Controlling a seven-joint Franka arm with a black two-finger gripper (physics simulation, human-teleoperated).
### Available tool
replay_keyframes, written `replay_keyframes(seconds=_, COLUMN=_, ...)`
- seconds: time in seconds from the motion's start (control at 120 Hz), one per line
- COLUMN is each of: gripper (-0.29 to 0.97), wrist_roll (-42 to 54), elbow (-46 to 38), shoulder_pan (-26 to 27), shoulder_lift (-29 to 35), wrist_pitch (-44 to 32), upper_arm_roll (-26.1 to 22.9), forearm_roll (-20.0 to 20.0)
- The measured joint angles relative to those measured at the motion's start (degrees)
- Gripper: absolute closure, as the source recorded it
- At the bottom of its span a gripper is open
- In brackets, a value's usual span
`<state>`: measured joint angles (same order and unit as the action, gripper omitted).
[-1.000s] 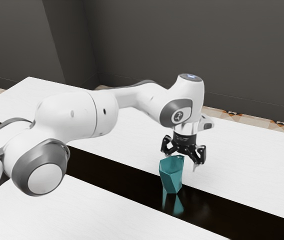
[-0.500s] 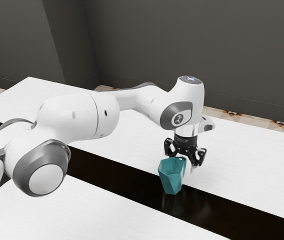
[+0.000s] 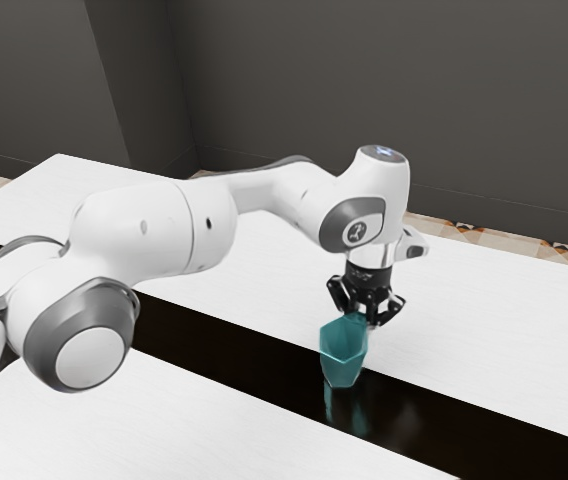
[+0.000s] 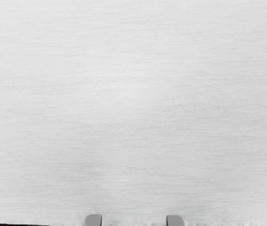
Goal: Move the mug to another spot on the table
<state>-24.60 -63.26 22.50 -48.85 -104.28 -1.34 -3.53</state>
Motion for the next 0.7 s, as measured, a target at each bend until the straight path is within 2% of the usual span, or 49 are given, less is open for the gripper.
replay_keyframes(seconds=0.333, gripper=0.69, wrist_roll=1.17, elbow=2.16, shoulder_pan=-0.03, shoulder_lift=0.47, wrist_pitch=6.83, upper_arm_roll=0.76, forearm_roll=-4.17)
replay_keyframes(seconds=0.7, gripper=0.73, wrist_roll=4.55, elbow=2.35, shoulder_pan=-0.08, shoulder_lift=0.87, wrist_pitch=14.91, upper_arm_roll=6.65, forearm_roll=-8.67)
